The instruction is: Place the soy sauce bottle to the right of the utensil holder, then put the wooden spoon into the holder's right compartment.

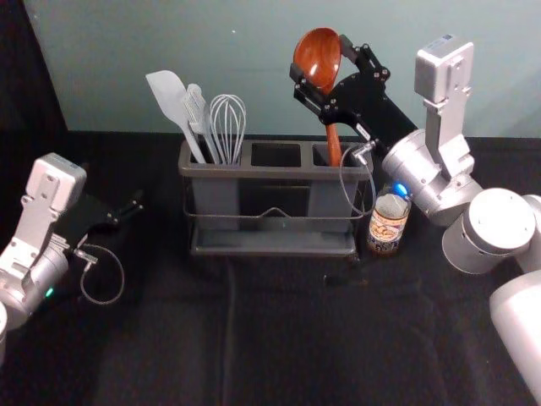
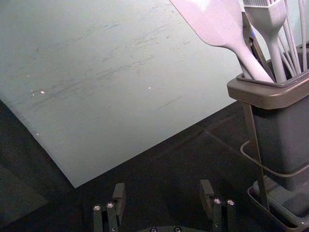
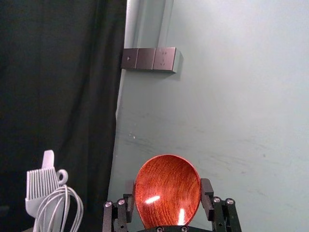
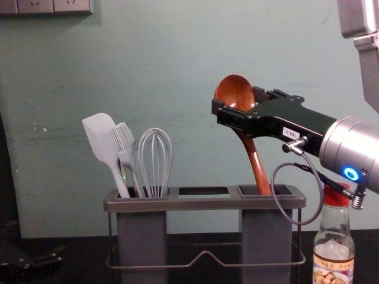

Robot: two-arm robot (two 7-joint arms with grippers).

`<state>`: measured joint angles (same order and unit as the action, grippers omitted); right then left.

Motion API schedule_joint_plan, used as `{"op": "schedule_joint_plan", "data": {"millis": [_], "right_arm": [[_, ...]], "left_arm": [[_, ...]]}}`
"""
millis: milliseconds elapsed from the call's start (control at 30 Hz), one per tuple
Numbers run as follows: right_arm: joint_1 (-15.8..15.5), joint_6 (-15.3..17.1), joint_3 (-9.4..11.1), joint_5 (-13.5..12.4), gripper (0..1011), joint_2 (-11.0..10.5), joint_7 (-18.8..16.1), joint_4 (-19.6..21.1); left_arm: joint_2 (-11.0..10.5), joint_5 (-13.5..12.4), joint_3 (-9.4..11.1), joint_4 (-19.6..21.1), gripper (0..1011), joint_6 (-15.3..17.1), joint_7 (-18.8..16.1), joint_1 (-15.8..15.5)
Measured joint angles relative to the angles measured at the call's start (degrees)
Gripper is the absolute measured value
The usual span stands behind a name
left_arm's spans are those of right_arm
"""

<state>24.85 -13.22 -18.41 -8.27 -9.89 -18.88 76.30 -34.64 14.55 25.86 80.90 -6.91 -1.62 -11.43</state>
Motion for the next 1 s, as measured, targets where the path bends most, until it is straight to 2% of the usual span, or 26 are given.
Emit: {"op": "schedule_joint_plan", "data": {"millis": [1000], "right_arm": [[-3.52,-0.46,0.41,0.05,835,-1.36,-0.46,1.59]], "left_arm": [[0.00,0.00,0.00,0.00,1005,0.00,0.00,0.00]]}}
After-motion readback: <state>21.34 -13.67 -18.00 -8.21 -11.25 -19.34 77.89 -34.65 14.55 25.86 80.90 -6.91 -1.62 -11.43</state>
